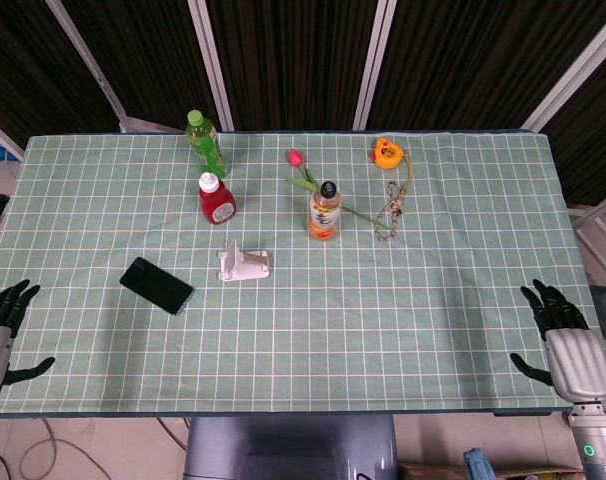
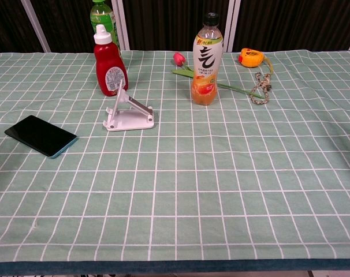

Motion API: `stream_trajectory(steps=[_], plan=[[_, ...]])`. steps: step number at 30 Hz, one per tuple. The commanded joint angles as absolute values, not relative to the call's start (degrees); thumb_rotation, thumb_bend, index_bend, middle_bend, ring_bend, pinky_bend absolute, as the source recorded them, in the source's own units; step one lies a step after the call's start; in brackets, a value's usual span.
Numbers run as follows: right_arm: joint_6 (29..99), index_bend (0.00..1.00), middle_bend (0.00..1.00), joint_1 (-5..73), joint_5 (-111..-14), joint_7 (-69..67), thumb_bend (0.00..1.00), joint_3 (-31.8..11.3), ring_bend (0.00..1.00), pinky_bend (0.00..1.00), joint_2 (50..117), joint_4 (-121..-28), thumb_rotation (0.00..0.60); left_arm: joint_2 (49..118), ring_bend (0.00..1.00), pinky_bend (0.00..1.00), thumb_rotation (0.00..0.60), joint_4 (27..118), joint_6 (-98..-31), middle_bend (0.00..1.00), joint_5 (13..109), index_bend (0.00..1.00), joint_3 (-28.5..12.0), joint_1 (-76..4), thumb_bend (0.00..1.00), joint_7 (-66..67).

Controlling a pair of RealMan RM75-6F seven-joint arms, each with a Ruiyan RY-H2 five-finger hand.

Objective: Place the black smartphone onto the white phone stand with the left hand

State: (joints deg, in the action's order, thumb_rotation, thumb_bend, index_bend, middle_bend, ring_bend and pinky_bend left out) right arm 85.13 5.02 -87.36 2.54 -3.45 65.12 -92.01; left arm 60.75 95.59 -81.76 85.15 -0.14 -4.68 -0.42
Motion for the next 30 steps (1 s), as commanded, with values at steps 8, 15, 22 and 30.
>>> stream_trajectory(steps=[8, 15, 22, 30], plan=[[85.2, 0.09, 0.0, 5.0, -87.3, 2.5, 0.26, -3.5, 0.0, 0.19, 65.1, -92.0, 0.6, 60.8, 0.0, 0.0, 0.6, 95.6, -81.5, 0.0, 85.1, 0.0, -0.2, -4.8, 0.09, -0.2], [85.0, 0.09, 0.0, 5.0, -87.2, 2.5, 0.26, -3.5, 0.0, 0.19, 65.1, -92.1, 0.6, 60.8, 0.0, 0.0, 0.6, 95.5, -81.2, 0.0, 85.0, 0.0, -0.1, -4.9, 0.09, -0.2], [84.5, 0.09, 0.0, 5.3, -86.7, 3.5, 0.26, -3.7, 0.0, 0.19, 65.1, -92.5, 0.6, 60.5, 0.0, 0.0, 0.6, 95.3, -79.3, 0.0, 84.2, 0.0, -0.2, -5.8, 0.09, 0.4], [83.8, 0.09, 0.0, 5.5, -86.1, 3.5, 0.26, -3.8, 0.0, 0.19, 65.0, -92.5, 0.6, 59.8, 0.0, 0.0, 0.6, 96.0, -73.7, 0.0, 82.3, 0.0, -1.7, -9.8, 0.09, 4.1]])
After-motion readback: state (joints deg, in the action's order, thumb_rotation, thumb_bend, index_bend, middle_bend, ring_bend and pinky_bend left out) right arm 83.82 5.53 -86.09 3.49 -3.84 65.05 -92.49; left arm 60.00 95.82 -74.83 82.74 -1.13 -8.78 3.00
